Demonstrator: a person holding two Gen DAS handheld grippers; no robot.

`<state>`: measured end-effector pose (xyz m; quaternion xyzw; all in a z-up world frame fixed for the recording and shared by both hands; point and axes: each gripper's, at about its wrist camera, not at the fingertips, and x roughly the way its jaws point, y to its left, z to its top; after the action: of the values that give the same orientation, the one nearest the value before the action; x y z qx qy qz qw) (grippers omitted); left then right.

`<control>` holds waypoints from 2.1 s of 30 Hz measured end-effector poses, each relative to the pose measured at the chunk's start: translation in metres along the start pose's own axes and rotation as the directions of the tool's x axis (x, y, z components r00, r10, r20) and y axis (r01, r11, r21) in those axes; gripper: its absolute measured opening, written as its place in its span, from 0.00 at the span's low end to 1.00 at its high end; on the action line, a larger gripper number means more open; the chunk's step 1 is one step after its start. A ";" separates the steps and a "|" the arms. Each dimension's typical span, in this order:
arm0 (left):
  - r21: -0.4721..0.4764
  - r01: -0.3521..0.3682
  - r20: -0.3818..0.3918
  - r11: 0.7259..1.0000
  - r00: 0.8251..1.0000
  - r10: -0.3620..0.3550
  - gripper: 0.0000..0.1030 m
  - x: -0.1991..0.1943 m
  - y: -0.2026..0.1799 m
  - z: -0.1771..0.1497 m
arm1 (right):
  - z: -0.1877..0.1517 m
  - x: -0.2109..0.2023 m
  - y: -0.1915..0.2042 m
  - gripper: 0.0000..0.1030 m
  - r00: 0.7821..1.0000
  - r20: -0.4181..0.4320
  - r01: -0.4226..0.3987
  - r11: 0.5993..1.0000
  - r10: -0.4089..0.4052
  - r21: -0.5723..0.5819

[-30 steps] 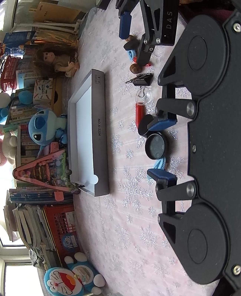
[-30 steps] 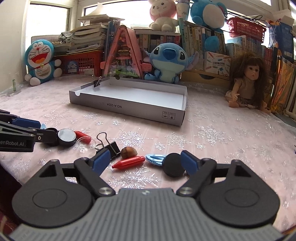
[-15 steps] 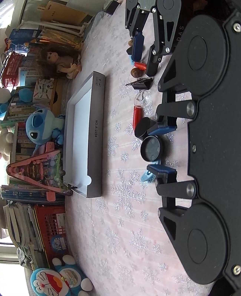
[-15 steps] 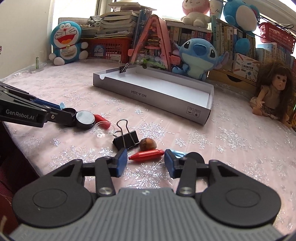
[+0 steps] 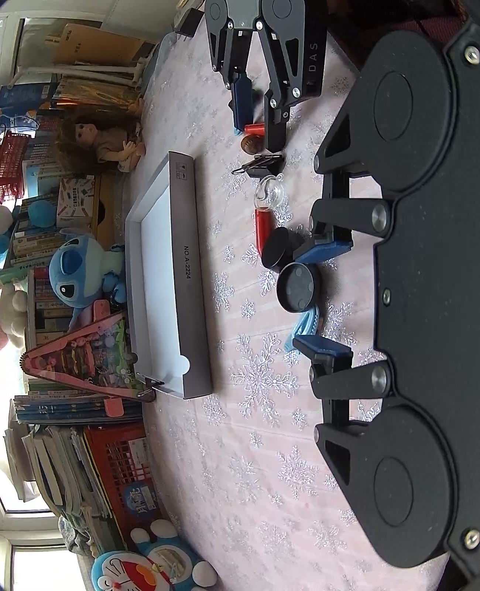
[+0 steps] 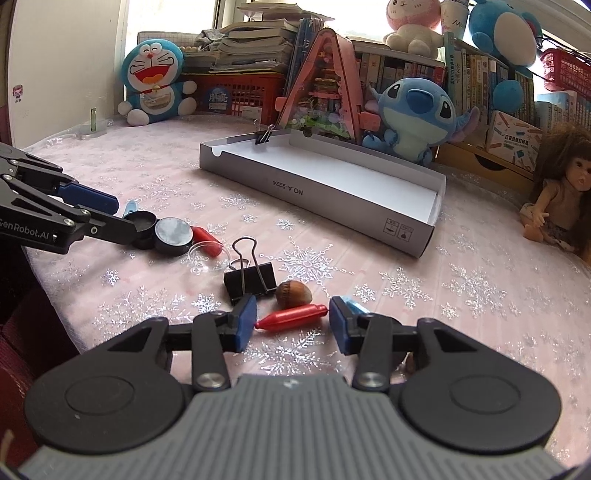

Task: Organize rigid objects
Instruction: 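Close the left gripper on the black round lid and lift it, then carry the black lid with the left gripper over the white tray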

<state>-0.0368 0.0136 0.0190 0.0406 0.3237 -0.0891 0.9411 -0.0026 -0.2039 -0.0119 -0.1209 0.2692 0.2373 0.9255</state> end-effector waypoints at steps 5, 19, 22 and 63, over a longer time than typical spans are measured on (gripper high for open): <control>0.006 0.014 -0.001 1.000 1.000 -0.014 0.39 0.004 -0.005 0.002 | 0.000 0.001 0.000 0.48 1.000 0.008 0.015 1.000 -0.015 0.024; -0.002 -0.001 0.004 1.000 1.000 0.001 0.32 0.016 -0.007 0.006 | 0.003 -0.002 -0.005 0.48 0.997 0.041 0.068 0.993 -0.072 0.098; 0.003 -0.004 0.010 1.000 1.000 0.004 0.29 0.016 -0.008 0.006 | 0.005 -0.003 -0.006 0.48 0.994 0.057 0.085 0.990 -0.092 0.112; -0.178 0.011 0.053 0.984 0.999 -0.002 0.29 0.045 0.022 0.073 | 0.035 0.007 -0.042 0.48 0.984 0.018 0.166 0.941 -0.179 0.295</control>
<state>0.0460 0.0195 0.0488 -0.0472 0.3054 -0.0639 0.9489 0.0388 -0.2247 0.0168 -0.0006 0.2692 0.1153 0.9562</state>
